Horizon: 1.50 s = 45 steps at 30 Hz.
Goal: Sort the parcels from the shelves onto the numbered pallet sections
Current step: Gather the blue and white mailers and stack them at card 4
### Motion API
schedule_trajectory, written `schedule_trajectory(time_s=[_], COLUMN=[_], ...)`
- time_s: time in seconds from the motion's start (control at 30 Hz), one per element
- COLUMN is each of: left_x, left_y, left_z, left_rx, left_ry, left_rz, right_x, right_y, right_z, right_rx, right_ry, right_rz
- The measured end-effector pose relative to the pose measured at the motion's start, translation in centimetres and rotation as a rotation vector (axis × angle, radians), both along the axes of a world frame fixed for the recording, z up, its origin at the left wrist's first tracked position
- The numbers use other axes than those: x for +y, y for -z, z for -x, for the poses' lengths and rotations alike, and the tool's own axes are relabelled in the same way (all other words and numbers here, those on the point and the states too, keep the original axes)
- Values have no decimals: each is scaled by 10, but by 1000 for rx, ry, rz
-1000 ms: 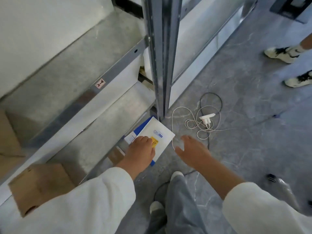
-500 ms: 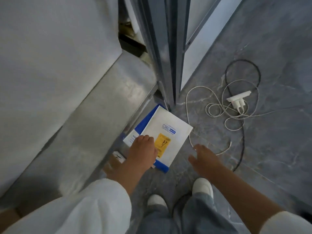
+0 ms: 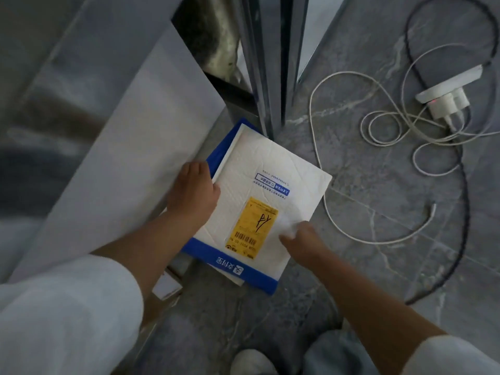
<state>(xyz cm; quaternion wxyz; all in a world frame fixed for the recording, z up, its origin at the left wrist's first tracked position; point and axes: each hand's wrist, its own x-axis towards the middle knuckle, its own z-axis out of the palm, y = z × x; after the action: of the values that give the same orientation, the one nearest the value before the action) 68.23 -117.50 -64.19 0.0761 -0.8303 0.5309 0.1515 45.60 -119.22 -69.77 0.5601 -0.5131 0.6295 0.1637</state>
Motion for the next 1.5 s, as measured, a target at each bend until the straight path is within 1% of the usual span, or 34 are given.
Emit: schedule_trajectory(time_s=[0.03, 0.1, 0.13, 0.2, 0.23, 0.3, 0.33, 0.37, 0.43, 0.5, 0.53, 0.6, 0.7, 0.8, 0.93, 1.03, 1.2, 1.37, 1.5], left_x=[-3, -6, -7, -12, -14, -12, -9, -6, 2, 7, 8, 7, -1, -3, 4, 13, 23, 28, 36], left_y=[6, 17, 22, 25, 24, 20, 18, 13, 1, -15, -24, -51, -101, -156, -223, -271, -340, -408, -467], left_z=[-4, -11, -15, -18, -17, -14, -12, -8, 2, 14, 20, 30, 41, 58, 84, 106, 152, 194, 232], left_rx=[28, 146, 236, 441, 502, 535, 561, 605, 653, 597, 566, 559, 600, 678, 859, 920, 988, 1014, 963], left_ry=[-71, -244, -317, -448, -483, -491, -501, -526, -559, -562, -561, -573, -604, -665, -743, -728, -667, -617, -637], left_rz=[-8, -93, -133, -167, -185, -198, -174, -140, -98, -75, -47, 33, 74, 12, -60, -105, -94, -22, 75], right_x=[2, 6, 8, 10, 12, 16, 18, 18, 18, 17, 17, 14, 11, 10, 8, 15, 24, 24, 19], right_y=[6, 12, 15, 18, 20, 22, 21, 18, 8, -9, -20, -46, -98, -153, -232, -288, -377, -457, -516], right_z=[-5, -16, -20, -26, -29, -34, -36, -36, -29, -17, -9, 2, 21, 47, 90, 124, 183, 226, 257], right_rx=[9, 52, 67, 69, 43, -18, -40, -55, -88, -106, -102, -100, -130, -203, -308, -326, -316, -294, -268], right_ry=[62, 247, 343, 416, 432, 505, 521, 508, 390, 226, 178, 186, 285, 468, 670, 660, 678, 649, 594], right_rz=[-3, -2, 8, 12, -1, -81, -120, -142, -165, -163, -149, -125, -100, -101, -174, -160, -119, -18, 96])
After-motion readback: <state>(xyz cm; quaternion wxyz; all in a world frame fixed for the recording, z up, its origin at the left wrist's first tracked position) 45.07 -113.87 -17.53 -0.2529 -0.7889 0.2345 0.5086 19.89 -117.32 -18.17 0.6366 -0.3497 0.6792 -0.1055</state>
